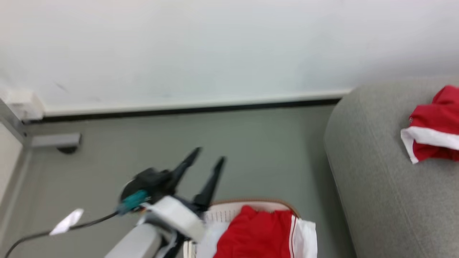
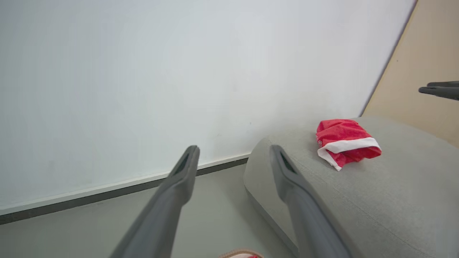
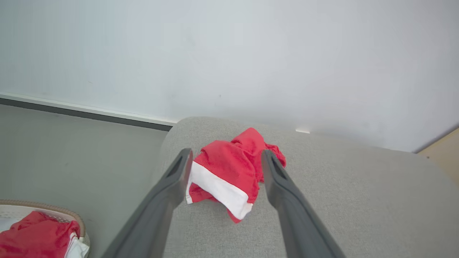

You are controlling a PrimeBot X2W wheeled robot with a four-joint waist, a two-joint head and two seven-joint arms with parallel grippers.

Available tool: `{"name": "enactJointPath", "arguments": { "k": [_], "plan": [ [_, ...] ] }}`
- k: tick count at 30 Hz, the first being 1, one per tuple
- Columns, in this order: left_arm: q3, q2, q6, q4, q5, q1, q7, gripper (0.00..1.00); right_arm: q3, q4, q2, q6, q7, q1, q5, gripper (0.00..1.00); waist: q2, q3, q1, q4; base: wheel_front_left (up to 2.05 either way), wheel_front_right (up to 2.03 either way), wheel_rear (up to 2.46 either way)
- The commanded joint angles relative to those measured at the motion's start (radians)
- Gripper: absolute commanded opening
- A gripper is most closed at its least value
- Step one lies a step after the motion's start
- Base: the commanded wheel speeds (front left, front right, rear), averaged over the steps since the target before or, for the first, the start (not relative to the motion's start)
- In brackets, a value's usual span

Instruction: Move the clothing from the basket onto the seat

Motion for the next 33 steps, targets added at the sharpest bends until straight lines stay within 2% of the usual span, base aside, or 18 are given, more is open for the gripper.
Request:
{"name": "enactJointPath", "arguments": {
  "k": [1,4,11,20,26,33],
  "plan": [
    [0.012,0.014,0.008,-0.002,-0.006,0.028,0.0,1.0,0.008,-0.009,0.006,-0.002,-0.009,0.028,-0.008,1.0,0.0,-0.054,0.0004,0.014,0.0,0.0,0.0],
    [0.088,0.039,0.034,-0.02,-0.014,0.081,0.0,1.0,0.008,-0.052,0.04,-0.002,-0.072,0.066,-0.004,1.0,0.0,-0.077,0.0004,0.022,0.0,0.0,0.0],
    [0.234,0.077,0.076,-0.057,0.001,0.186,0.0,1.0,-0.05,-0.137,0.177,-0.002,-0.226,0.175,-0.023,1.0,0.0,-0.105,0.0004,0.048,0.0,0.0,0.0],
    [0.377,0.015,0.096,-0.073,0.038,0.316,0.0,1.0,-0.169,-0.21,0.4,-0.002,-0.415,0.372,-0.146,1.0,0.0,-0.117,0.0004,0.076,0.0,0.0,0.0],
    [0.472,-0.049,0.065,-0.088,0.114,0.389,0.0,1.0,-0.216,-0.195,0.525,-0.002,-0.559,0.496,-0.203,1.0,0.0,-0.12,0.0004,0.09,0.0,0.0,0.0],
    [0.547,-0.115,0.001,-0.079,0.236,0.443,0.0,1.0,-0.201,-0.136,0.589,-0.002,-0.603,0.566,-0.274,1.0,0.0,-0.12,0.0004,0.091,0.0,0.0,0.0]
  ]
}}
